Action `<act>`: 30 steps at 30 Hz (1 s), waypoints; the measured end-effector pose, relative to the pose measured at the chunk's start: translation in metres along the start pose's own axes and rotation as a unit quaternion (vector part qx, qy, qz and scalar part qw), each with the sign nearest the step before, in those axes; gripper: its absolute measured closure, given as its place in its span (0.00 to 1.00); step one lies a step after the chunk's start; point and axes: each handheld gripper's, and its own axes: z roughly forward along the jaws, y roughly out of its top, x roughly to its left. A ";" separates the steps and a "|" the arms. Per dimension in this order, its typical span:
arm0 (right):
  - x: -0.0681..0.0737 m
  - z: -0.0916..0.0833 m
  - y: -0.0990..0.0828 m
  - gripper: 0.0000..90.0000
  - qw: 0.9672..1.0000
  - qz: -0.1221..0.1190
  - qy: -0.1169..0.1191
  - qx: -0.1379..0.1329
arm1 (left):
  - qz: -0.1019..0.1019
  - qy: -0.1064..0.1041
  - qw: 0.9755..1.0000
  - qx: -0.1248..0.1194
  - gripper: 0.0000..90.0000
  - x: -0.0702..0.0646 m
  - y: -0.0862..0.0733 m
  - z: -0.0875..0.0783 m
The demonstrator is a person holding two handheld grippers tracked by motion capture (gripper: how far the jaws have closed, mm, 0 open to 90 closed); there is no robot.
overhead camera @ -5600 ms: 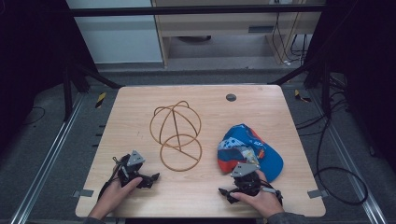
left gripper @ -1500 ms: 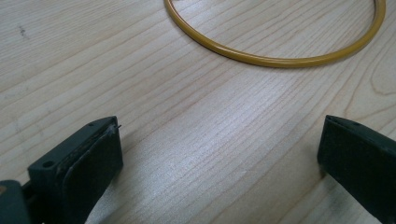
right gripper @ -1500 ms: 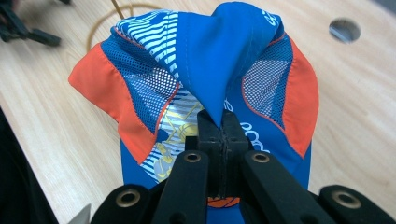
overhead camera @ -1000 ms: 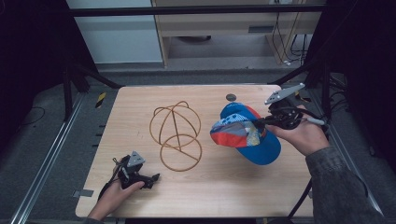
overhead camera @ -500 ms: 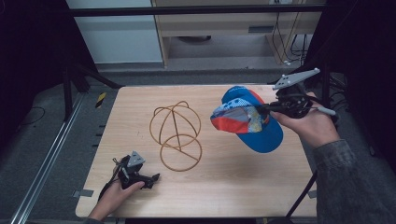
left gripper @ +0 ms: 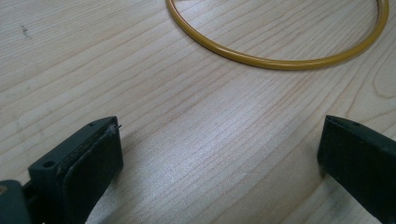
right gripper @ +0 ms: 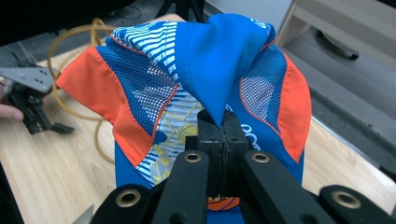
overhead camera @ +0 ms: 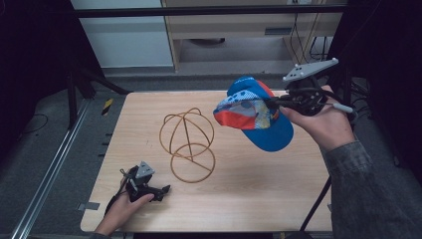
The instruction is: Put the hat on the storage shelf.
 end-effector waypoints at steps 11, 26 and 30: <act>0.021 0.016 0.045 1.00 0.999 -0.029 0.010 -0.023 | 0.000 0.000 1.000 0.002 0.00 0.000 0.000 0.000; 0.045 0.069 0.083 1.00 0.997 -0.052 0.046 -0.023 | 0.003 -0.002 1.000 0.001 0.00 0.001 0.001 0.000; 0.048 0.077 0.089 1.00 0.997 -0.055 0.051 -0.018 | 0.002 -0.003 1.000 0.001 0.00 0.001 0.001 0.000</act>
